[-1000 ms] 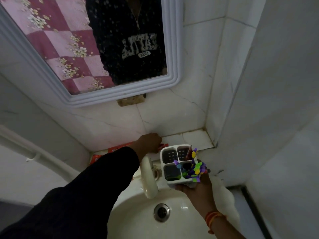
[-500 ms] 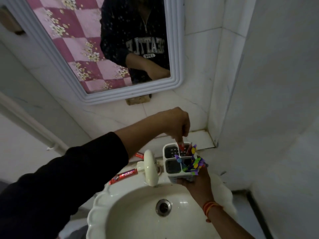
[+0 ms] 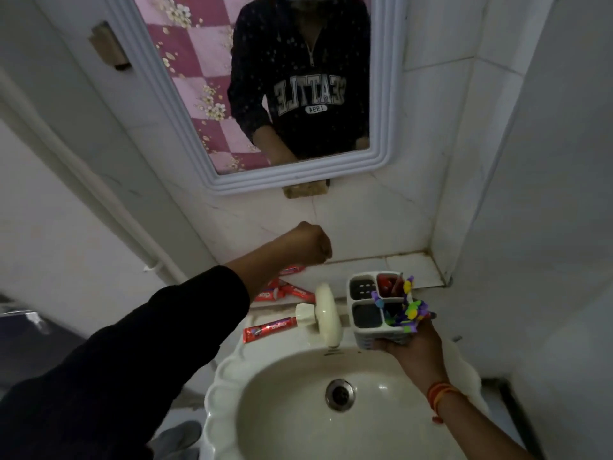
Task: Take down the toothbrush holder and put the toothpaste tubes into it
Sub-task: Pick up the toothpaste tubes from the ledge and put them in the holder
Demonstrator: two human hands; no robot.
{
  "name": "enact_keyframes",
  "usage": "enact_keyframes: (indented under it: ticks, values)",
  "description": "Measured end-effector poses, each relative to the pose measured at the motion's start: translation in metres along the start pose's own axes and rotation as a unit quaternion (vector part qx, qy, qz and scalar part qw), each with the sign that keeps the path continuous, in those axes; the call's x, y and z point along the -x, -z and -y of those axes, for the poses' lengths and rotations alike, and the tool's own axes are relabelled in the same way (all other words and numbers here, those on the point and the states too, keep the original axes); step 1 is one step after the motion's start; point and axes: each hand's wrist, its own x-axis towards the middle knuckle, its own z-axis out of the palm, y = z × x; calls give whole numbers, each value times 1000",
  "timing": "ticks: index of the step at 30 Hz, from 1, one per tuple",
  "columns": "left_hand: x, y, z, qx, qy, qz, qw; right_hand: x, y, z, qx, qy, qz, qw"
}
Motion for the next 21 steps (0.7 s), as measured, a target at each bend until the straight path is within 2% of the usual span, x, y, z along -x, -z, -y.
enact_keyframes:
  ticks: [6,11,15,17,21]
  values:
    - [-8,-61,73,-107,-18,82,991,5,-3,12,19,-4,-40,999]
    - [-20,-94,87,-139,-66,114,982,2,-4,-1,53,-37,-48,997]
    - [-28,-101,98,-132,-83,75,985,5,-6,3,50,-42,-59,996]
    - [-29,-97,98,-90,-83,65,990,8,-8,6,40,-47,-67,996]
    - [-27,-83,89,27,-103,-4,994,14,-12,14,38,-38,-84,995]
